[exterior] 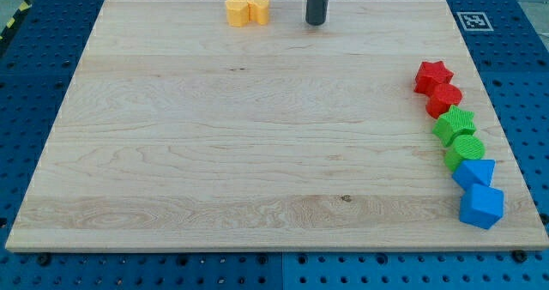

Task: Move your arm to the top right

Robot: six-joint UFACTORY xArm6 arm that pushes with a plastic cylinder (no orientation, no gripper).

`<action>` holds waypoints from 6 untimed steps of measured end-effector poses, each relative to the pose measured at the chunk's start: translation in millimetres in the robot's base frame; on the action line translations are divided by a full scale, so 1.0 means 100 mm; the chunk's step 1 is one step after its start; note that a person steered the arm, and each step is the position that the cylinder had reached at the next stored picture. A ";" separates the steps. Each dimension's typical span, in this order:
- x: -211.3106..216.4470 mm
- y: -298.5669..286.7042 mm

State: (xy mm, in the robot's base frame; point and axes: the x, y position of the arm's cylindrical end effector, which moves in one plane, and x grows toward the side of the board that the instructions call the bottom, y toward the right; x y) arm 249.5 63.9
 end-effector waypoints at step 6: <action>0.72 1.82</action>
